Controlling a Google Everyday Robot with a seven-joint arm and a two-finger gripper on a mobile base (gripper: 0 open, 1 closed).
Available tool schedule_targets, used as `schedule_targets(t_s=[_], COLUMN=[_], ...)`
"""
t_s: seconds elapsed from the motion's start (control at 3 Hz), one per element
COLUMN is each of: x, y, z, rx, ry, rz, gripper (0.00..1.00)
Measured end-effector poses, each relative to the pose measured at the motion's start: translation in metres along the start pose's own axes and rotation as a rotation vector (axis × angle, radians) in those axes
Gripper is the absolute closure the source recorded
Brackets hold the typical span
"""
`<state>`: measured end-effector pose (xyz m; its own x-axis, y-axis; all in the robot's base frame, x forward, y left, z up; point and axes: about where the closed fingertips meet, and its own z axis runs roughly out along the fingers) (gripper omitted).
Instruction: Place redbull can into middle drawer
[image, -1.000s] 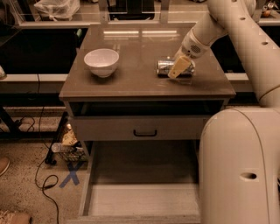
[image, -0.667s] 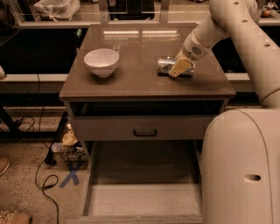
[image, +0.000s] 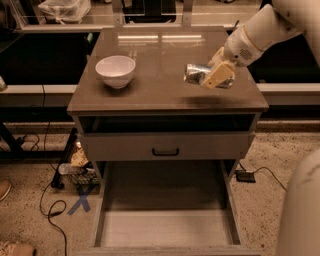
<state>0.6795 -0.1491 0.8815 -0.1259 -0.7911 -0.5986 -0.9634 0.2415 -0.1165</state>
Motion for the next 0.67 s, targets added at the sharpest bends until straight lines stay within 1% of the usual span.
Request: schedule_targets(t_s=[0.33, 0.67], x=[0.0065, 0.0094], y=[0.0537, 0.0557], z=[-0.0067, 0.0003], rx=[-0.107, -0.117], ry=[0.007, 0.013], rz=[-0.01, -0.005], gripper=[1.0, 1.0])
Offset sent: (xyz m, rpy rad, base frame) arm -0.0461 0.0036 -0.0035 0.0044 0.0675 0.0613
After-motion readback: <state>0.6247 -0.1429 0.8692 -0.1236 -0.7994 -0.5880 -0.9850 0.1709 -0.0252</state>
